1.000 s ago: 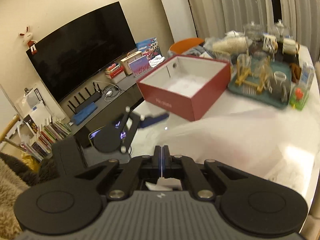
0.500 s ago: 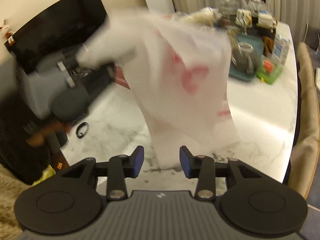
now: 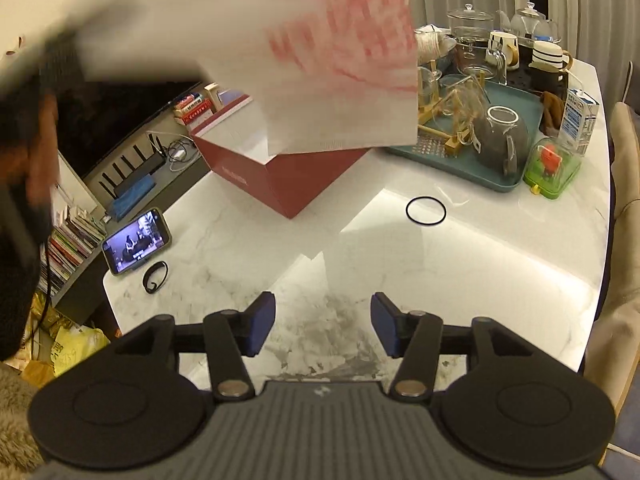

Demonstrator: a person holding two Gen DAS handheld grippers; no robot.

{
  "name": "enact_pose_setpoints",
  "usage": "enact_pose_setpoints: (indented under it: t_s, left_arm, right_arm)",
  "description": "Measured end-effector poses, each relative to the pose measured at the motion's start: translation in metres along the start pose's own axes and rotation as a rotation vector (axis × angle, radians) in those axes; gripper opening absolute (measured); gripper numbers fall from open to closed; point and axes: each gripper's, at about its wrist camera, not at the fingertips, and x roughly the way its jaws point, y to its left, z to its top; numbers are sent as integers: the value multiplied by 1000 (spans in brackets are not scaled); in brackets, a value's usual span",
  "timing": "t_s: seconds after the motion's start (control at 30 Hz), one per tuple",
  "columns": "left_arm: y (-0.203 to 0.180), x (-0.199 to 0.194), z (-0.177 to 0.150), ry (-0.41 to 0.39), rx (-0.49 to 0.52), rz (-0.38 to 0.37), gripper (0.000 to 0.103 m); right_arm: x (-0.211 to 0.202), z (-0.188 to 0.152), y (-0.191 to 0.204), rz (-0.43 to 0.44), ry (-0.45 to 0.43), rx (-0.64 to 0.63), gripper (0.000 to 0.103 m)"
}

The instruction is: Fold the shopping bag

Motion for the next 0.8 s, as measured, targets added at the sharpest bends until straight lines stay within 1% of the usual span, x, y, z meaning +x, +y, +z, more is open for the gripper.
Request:
enact_pose_setpoints:
  t_s: [0.03, 0.1, 0.13, 0.2, 0.27, 0.3, 0.33, 0.37, 0.4, 0.43, 0.5, 0.57, 0.63, 0.7, 0.8]
  left_arm:
    - [-6, 4, -20, 50, -6, -36, 2]
    - [-20, 13, -64, 141, -2, -116, 2]
    - [-28, 18, -84, 197, 12, -154, 2]
    - [-45, 21, -123, 308, 74, -211, 2]
    - [-69, 21, -154, 394, 154, -267, 3]
    - [-80, 18, -162, 427, 177, -282, 3]
    - [-86, 12, -170, 443, 190, -291, 3]
    - [-89, 8, -175, 447, 198, -308, 3]
    - [-87, 4, -175, 448, 205, -326, 3]
    - [-79, 0, -173, 445, 215, -326, 3]
    - [-64, -9, -170, 441, 236, -324, 3]
    - [-46, -22, -175, 437, 253, -310, 3]
    - [-38, -30, -178, 415, 254, -292, 3]
    - [-28, -40, -180, 387, 238, -263, 3]
    - [-14, -46, -184, 371, 179, -209, 3]
  right_arm:
    - [3, -1, 3, -9, 15, 0, 59]
    - [16, -11, 10, -56, 96, -2, 63]
    - [23, -17, 14, -82, 143, -3, 63]
    - [38, -32, 22, -127, 227, -15, 63]
    - [48, -46, 32, -178, 272, -35, 63]
    - [52, -54, 38, -204, 288, -47, 63]
    - [56, -61, 43, -231, 305, -59, 63]
    - [58, -67, 49, -256, 310, -71, 63]
    - [59, -72, 56, -278, 300, -84, 63]
    - [59, -75, 64, -288, 281, -98, 63]
    - [59, -79, 80, -288, 235, -126, 63]
    - [63, -81, 96, -274, 195, -162, 63]
    - [73, -80, 111, -275, 182, -224, 64]
    - [87, -82, 129, -266, 193, -337, 64]
    - [96, -90, 158, -215, 211, -554, 64]
